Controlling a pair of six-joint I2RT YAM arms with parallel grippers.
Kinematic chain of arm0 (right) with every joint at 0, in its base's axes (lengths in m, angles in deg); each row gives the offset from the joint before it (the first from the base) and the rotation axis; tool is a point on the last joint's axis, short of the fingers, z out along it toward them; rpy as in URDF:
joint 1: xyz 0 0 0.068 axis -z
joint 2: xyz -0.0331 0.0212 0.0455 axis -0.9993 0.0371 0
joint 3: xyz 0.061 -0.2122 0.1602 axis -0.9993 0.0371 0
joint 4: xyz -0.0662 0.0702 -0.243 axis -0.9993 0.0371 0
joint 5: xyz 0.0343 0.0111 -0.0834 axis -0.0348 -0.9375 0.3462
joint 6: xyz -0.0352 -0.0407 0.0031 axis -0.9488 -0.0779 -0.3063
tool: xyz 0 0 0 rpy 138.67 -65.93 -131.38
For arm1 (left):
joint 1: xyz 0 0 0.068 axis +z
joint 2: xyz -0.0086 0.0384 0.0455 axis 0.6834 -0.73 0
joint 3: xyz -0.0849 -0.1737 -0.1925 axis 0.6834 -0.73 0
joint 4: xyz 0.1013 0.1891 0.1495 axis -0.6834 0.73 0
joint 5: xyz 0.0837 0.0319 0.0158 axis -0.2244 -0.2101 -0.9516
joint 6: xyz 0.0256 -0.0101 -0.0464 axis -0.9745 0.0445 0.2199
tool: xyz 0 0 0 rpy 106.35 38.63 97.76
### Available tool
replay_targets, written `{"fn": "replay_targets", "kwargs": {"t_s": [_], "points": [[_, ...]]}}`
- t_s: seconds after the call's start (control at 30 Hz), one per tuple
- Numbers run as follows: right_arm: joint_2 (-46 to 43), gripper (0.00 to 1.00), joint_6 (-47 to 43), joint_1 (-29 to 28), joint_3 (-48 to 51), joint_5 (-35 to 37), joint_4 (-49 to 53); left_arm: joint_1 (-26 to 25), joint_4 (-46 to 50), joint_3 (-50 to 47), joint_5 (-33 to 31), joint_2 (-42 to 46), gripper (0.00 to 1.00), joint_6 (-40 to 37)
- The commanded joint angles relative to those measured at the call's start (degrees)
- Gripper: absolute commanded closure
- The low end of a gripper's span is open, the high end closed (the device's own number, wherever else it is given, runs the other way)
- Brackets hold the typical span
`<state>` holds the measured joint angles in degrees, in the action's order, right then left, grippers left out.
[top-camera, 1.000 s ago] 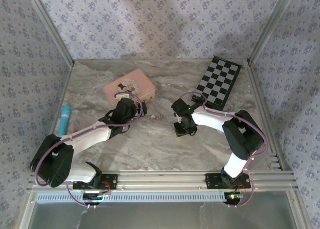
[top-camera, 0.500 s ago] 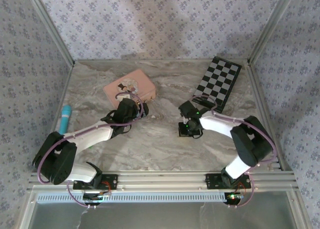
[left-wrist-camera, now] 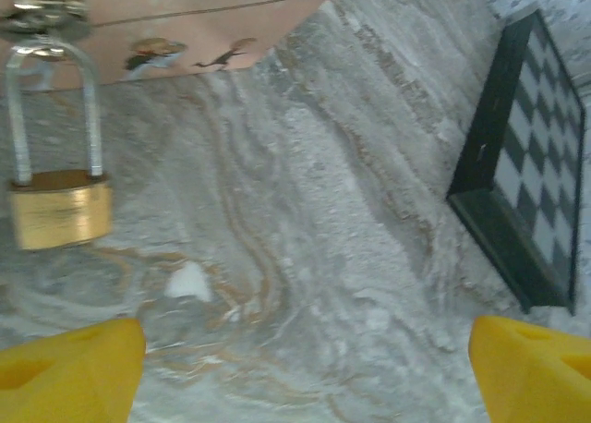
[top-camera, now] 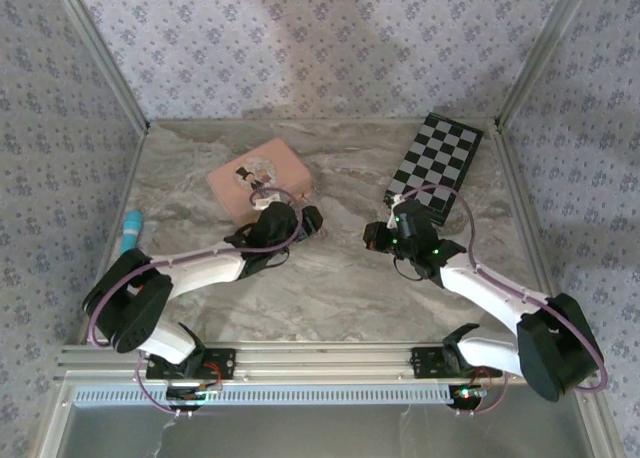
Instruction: Unlock a padlock with a key
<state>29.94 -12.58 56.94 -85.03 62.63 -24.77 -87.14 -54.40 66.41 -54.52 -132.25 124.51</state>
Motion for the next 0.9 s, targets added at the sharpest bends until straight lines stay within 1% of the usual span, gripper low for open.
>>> {"fn": "replay_targets", "kwargs": {"t_s": [0.0,0.07,0.17,0.27,0.37,0.47,0.57,0.7,0.87], "points": [[0.5,1.00,-4.7,-2.5,-1.3,8.0,-8.9,-0.2,-5.4,3.5,1.0,-1.7,0.14,5.1],[1.8,1.00,-6.5,-4.3,-2.6,9.4,-11.2,-0.3,-8.2,3.8,0.9,-1.9,0.16,4.7],[3.3,1.00,-7.0,-6.6,-3.3,12.3,-13.4,-0.3,-10.9,4.1,1.1,-1.6,0.20,3.6],[4.4,1.00,-5.0,-8.0,-3.1,14.1,-16.8,-0.3,-12.9,4.1,2.3,-2.3,0.25,4.4],[5.3,1.00,-1.3,-9.0,-2.7,16.3,-19.6,-0.4,-15.2,3.7,3.7,-3.8,0.28,7.0],[6.5,1.00,1.9,-9.1,-1.7,16.2,-23.3,-1.0,-17.7,3.5,3.9,-4.9,0.33,8.5],[7.6,1.00,3.2,-9.4,-1.8,16.4,-24.4,-1.5,-17.9,4.2,3.5,-5.2,0.36,8.8],[8.9,1.00,4.6,-9.2,-1.6,16.2,-25.8,-1.7,-19.3,4.3,4.2,-6.0,0.40,10.9],[10.6,1.00,6.8,-8.9,-1.0,14.7,-28.1,-2.0,-22.1,4.4,5.1,-7.2,0.42,13.5]]}}
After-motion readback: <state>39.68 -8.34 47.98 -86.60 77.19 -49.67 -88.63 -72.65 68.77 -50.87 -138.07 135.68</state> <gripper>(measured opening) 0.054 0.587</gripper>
